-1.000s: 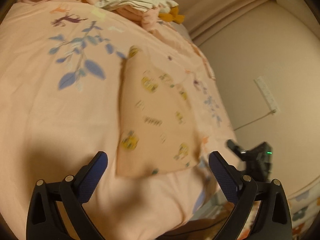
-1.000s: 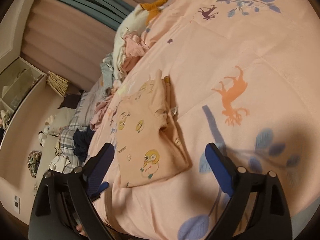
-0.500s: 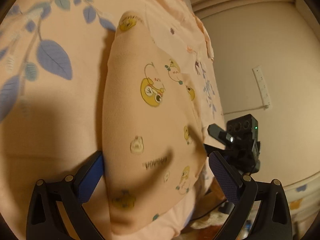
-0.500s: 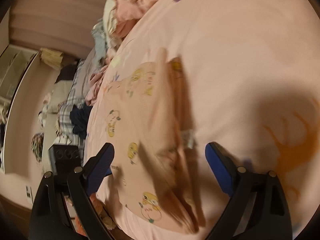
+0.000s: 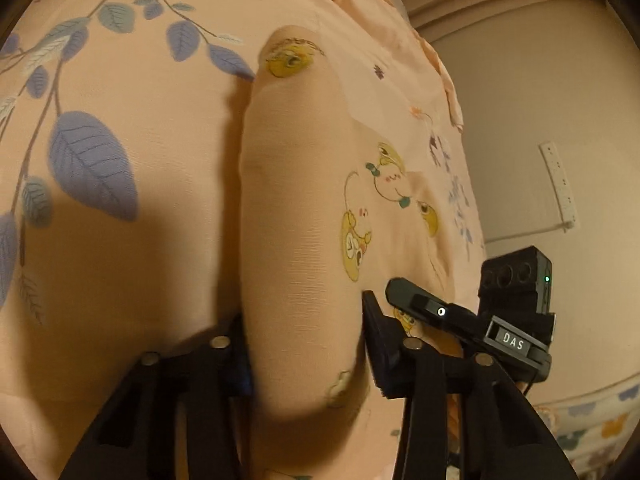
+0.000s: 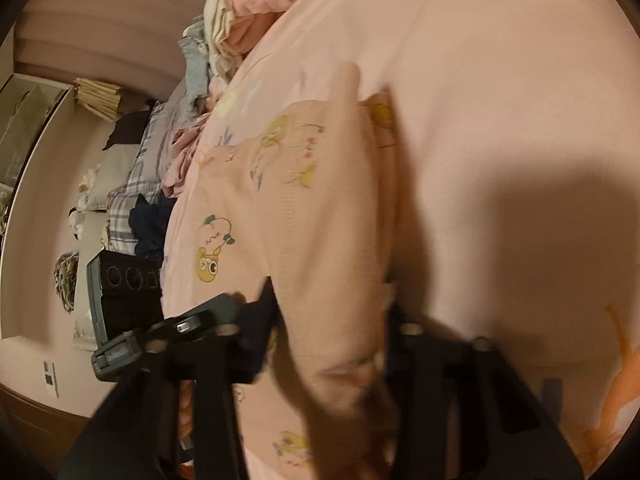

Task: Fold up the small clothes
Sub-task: 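Grasp the end of the shirt strip with the left tool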

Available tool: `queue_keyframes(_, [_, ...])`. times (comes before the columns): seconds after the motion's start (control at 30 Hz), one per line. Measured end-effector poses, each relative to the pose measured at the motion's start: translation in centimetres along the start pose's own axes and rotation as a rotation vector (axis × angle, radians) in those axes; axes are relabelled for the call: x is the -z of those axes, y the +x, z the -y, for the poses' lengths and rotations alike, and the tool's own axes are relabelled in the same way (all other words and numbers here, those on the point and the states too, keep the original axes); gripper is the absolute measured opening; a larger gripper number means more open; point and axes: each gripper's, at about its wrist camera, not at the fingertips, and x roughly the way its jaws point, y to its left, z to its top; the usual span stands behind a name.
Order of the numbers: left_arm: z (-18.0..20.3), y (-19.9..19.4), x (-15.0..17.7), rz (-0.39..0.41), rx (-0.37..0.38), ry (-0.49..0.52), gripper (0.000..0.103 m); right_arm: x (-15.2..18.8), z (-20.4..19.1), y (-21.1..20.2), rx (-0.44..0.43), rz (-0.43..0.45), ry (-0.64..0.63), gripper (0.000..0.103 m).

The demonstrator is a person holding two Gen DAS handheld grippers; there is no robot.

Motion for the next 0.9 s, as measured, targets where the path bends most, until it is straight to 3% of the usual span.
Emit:
queue_keyframes(0.17, [0.9, 0.0, 0.5, 0.020, -0.090, 0.037, 0.037, 0.2, -0.1, 0.1, 0.023, 0.027, -0.008, 0.026])
queue_keyframes(0.47, [2.1, 0.9, -0.1, 0.018, -0.171, 0.066, 0.034, 0.0, -0.4, 0.5, 0.042, 0.041, 0.011, 0.026])
queue_keyframes(0.67, [4.3, 0.8, -0.3, 0.024, -0.228, 0.116, 0.024, 0.0, -1.7, 0.0, 0.064, 0.057, -0.002, 0.024])
queue_keyframes(0.77, [6.1, -0.6, -0.2, 0.046, -0.195, 0.161, 0.023, 0.3, -3.1, -1.6, 0.002, 0.101, -0.034, 0.023])
queue_keyframes(0.9, [8.1, -4.3, -0.3, 0.080, -0.093, 0.186, 0.023, 1.0, -5.7, -5.2, -0.060, 0.192, -0.103, 0.023])
